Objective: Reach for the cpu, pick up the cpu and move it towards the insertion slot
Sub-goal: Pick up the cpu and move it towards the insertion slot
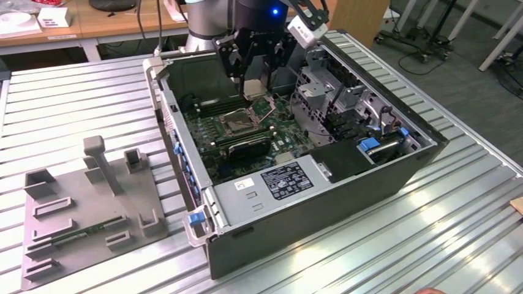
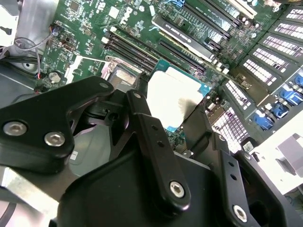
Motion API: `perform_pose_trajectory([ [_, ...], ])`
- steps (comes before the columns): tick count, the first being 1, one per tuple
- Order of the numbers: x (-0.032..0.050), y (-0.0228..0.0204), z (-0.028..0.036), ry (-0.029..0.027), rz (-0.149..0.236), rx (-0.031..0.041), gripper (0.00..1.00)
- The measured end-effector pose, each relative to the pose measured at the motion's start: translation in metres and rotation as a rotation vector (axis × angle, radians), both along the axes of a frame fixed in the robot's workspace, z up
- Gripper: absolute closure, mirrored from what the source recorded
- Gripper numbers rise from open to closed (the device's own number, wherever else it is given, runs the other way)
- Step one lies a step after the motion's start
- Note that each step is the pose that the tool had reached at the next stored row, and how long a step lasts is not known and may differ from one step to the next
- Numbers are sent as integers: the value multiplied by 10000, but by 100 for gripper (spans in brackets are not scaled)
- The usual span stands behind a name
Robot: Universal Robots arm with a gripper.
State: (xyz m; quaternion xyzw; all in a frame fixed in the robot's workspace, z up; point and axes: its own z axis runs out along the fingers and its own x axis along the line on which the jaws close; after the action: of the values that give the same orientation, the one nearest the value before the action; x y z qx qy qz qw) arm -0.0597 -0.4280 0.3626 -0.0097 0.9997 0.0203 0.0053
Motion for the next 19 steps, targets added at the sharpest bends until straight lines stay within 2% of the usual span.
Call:
perform_pose_trajectory([
  [5,0,25,-1,0,0,3,46],
  [19,0,135,-10,0,1,27,46],
])
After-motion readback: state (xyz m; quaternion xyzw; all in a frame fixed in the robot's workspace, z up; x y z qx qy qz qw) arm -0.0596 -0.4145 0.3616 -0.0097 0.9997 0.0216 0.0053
